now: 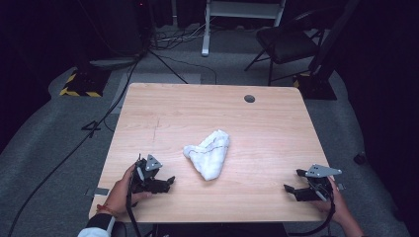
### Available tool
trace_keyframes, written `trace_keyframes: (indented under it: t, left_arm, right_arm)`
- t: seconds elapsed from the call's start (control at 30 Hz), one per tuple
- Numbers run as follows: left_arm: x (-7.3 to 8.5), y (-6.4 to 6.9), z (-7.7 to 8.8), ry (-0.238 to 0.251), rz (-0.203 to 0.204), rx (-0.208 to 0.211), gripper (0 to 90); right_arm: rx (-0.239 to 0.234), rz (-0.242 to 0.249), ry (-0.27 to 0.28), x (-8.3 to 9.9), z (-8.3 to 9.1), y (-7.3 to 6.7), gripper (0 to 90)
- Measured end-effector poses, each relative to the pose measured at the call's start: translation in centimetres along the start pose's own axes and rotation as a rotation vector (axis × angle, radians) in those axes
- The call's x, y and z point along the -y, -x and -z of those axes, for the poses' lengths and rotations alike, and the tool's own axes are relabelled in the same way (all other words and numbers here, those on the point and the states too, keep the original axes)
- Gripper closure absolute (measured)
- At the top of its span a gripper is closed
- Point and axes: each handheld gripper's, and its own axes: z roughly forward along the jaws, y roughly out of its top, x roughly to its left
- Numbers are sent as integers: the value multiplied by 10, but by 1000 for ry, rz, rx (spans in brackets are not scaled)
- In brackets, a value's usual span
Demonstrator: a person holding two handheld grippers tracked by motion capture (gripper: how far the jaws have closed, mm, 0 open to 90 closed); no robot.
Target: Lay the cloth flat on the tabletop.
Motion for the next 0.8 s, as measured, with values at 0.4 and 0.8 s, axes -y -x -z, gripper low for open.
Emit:
trace_keyframes:
  t: [0.4,0.8]
  left_arm:
    - [-2,-2,-3,-1,-12,20,82]
    - [-5,-10,-5,-3,-88,82,80]
  right_arm:
    - [6,18,-8,-2,-1,0,142]
    - [25,29,-43,-33,-9,7,304]
